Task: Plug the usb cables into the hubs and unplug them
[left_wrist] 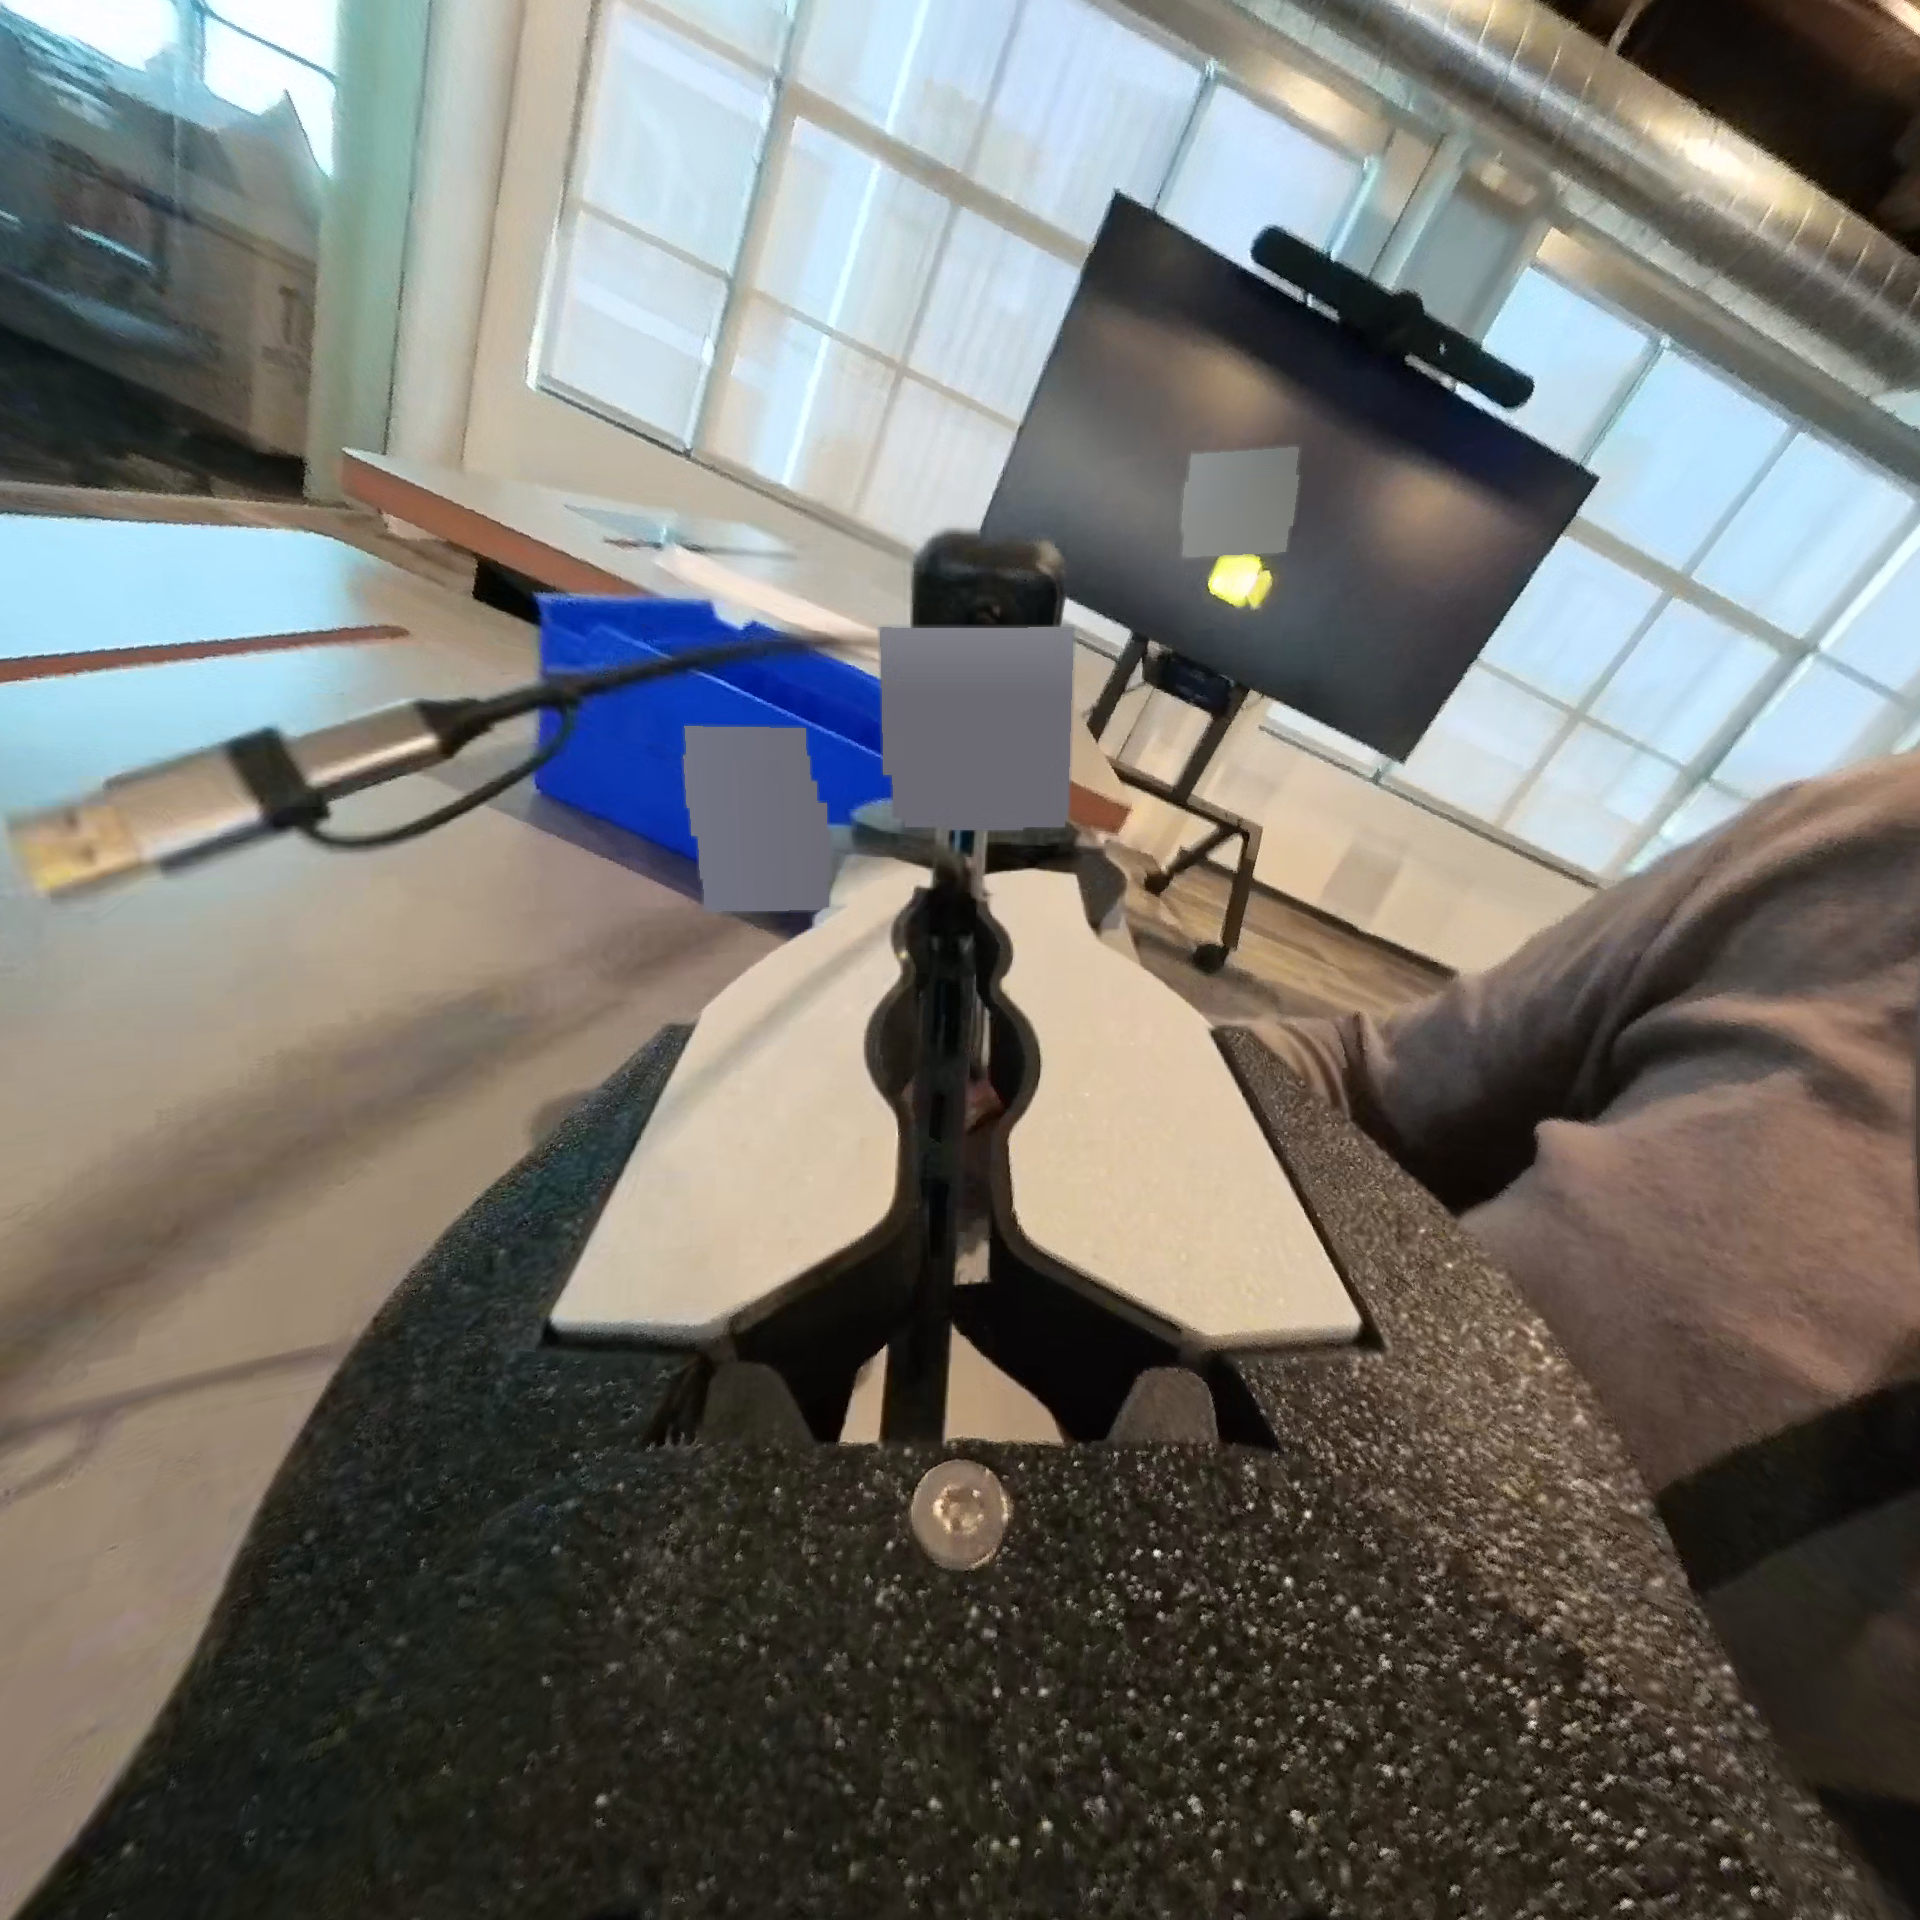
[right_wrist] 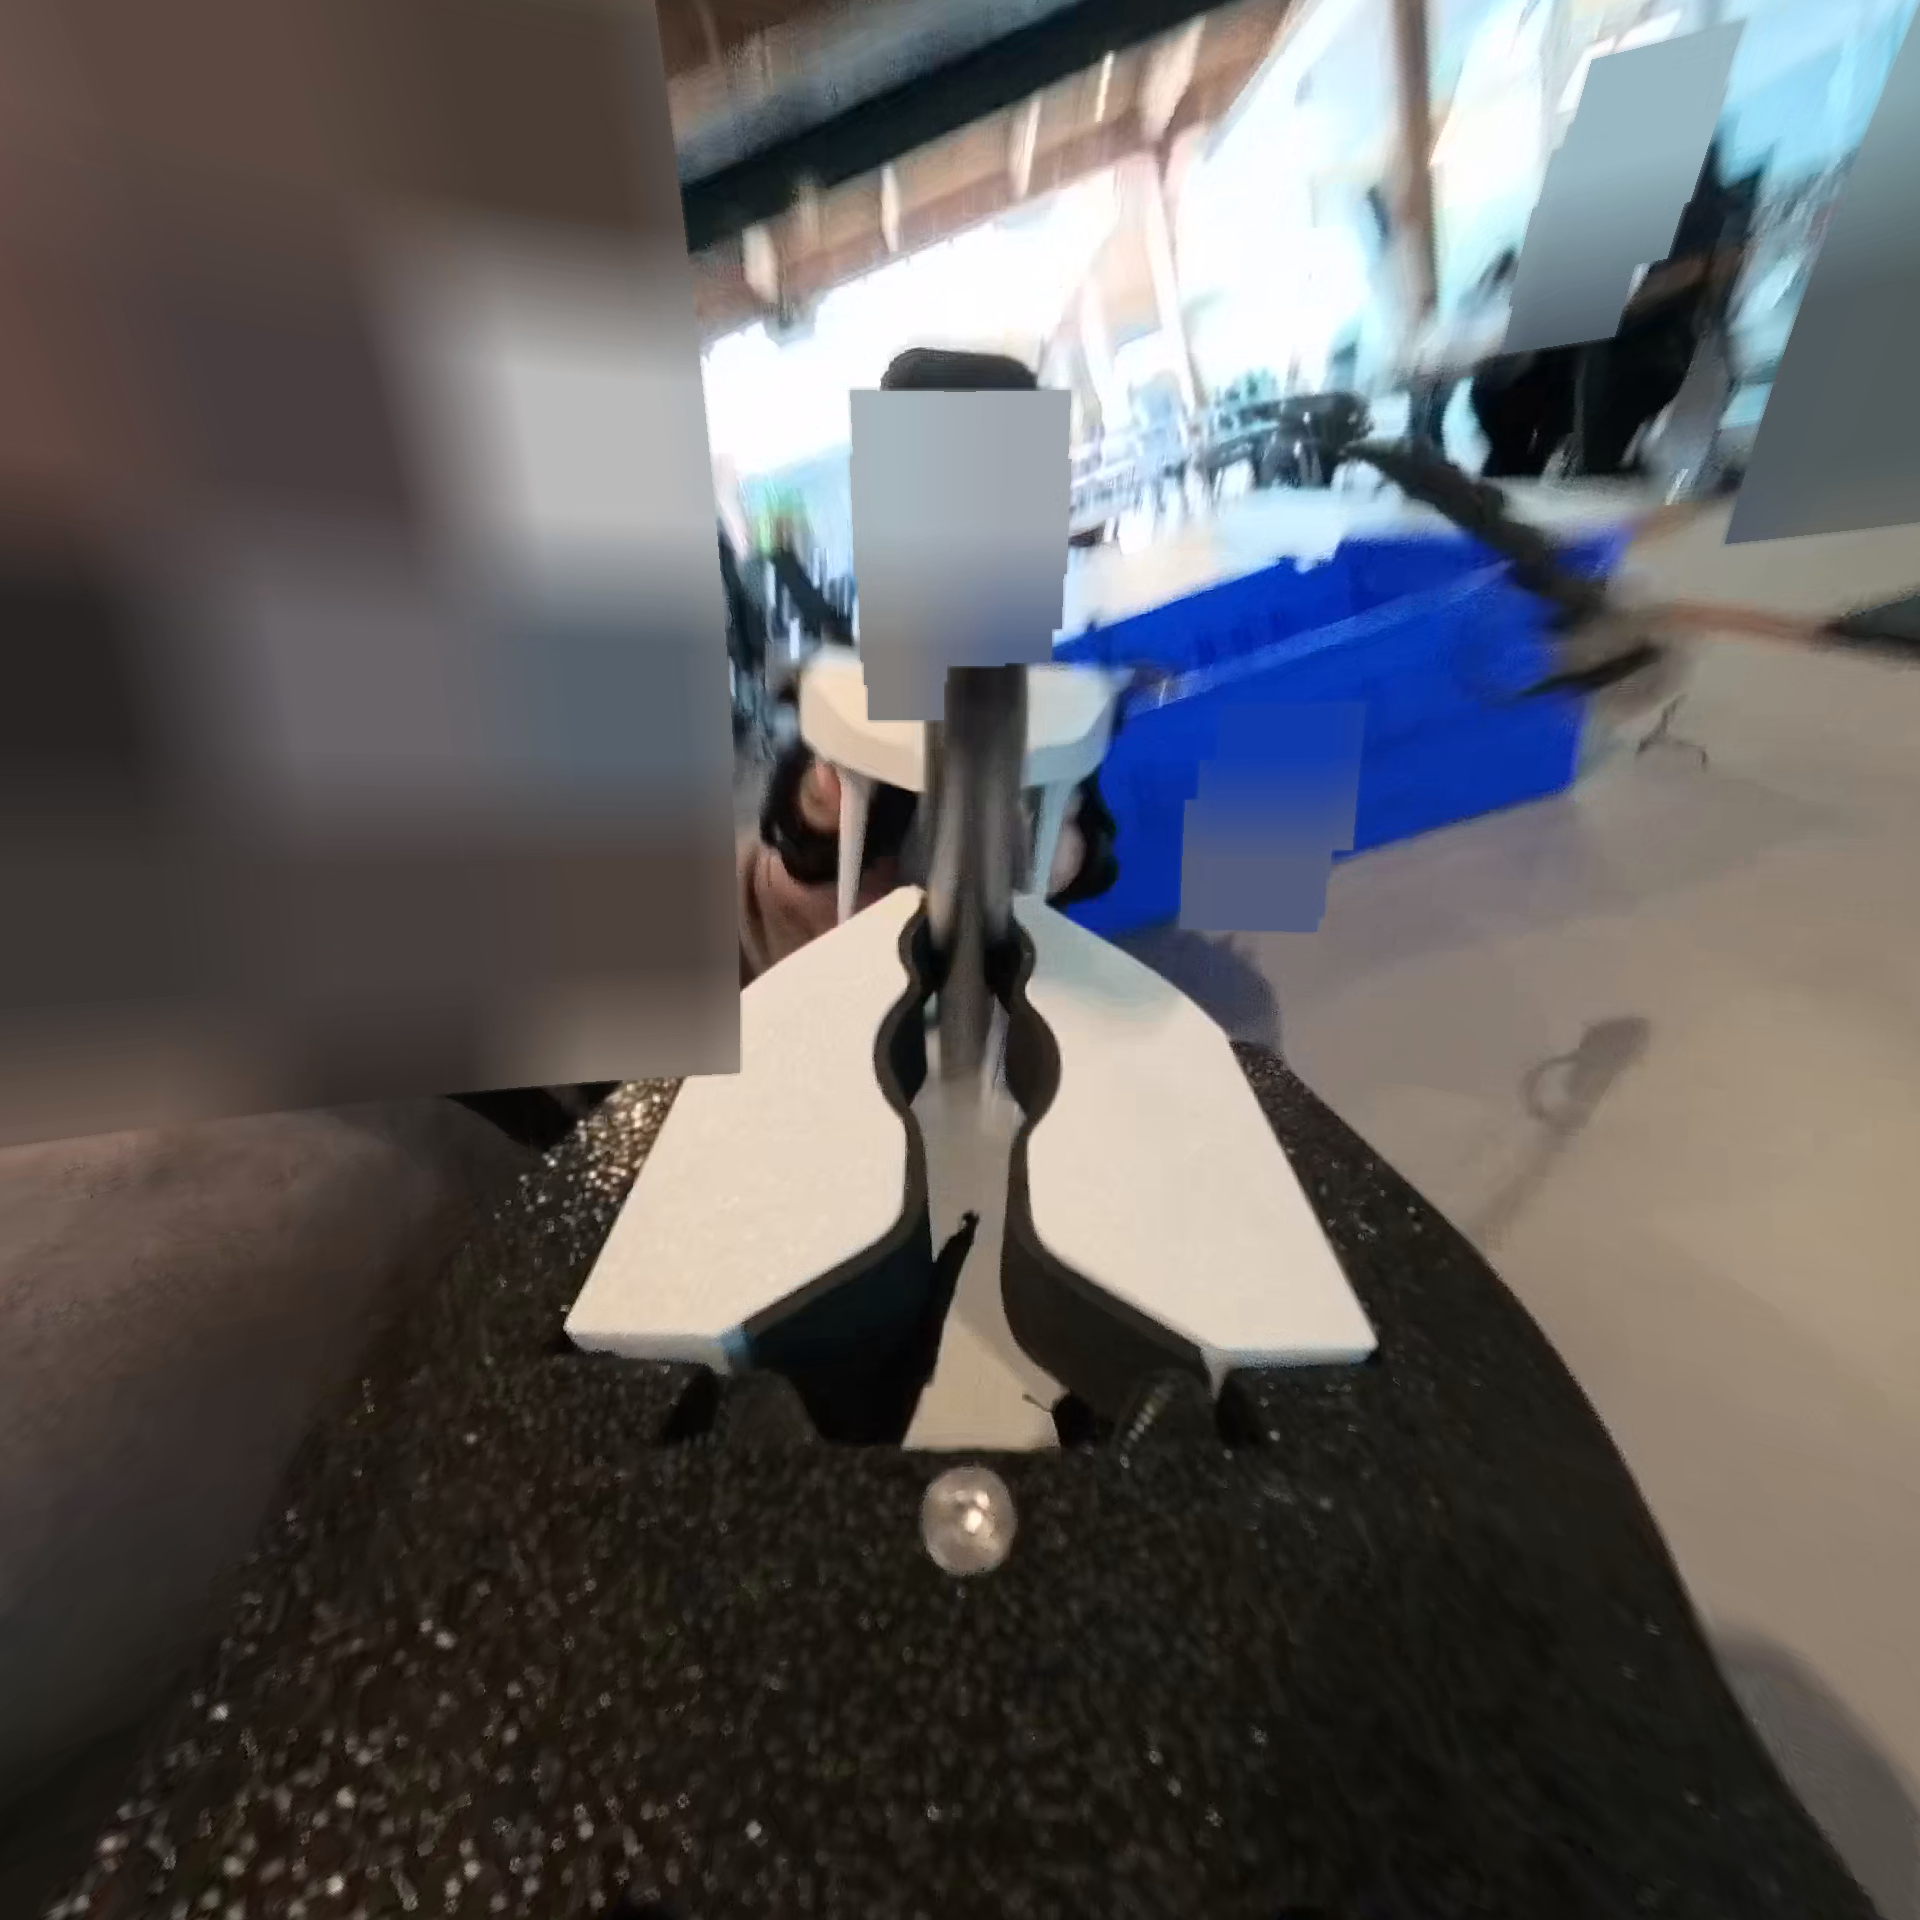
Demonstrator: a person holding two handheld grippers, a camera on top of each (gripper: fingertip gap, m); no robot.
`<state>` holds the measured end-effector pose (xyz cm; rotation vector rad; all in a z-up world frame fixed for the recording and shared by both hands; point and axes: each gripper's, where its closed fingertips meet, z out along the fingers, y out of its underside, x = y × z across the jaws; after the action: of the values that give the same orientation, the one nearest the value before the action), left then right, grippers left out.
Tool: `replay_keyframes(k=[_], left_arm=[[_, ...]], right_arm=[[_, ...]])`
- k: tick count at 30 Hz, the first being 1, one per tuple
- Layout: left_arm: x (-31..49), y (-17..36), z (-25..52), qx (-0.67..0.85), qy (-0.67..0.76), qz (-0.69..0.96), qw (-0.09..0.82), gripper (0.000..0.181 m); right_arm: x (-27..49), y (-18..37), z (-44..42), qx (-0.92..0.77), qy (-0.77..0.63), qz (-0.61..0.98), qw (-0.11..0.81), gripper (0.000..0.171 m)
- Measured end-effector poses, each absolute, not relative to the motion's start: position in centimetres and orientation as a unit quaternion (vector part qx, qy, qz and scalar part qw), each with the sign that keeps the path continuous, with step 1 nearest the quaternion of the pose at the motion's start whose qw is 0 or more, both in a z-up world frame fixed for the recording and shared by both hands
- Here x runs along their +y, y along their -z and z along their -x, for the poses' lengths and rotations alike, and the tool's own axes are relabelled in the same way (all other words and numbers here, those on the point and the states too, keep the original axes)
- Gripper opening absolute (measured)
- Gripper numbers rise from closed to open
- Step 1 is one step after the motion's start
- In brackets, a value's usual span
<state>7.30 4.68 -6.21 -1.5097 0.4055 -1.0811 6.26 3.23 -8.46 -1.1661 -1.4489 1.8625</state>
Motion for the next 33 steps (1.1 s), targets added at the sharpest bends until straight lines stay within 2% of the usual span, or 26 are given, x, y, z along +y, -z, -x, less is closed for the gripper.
replay_keyframes(k=[1,6,12,22,33], left_arm=[[4.5,7.1,-8.0,0.193,0.458,0.663,0.559,0.009],[4.8,7.4,-7.9,0.203,0.420,0.677,0.569,0.008],[4.7,7.5,-7.6,0.182,0.477,0.663,0.548,0.008],[5.3,7.5,-6.8,0.130,0.526,0.641,0.543,0.008],[4.1,8.0,-7.7,0.208,0.495,0.666,0.518,0.008]], right_arm=[[2.4,9.3,-5.9,-0.559,-0.665,0.432,0.241,0.011],[2.4,10.0,-5.8,-0.554,-0.673,0.436,0.222,0.010],[2.4,10.2,-5.7,-0.568,-0.660,0.440,0.222,0.011],[4.2,8.4,-6.4,-0.491,-0.721,0.440,0.213,0.012],[3.5,9.1,-7.2,-0.576,-0.643,0.456,0.218,0.010]])
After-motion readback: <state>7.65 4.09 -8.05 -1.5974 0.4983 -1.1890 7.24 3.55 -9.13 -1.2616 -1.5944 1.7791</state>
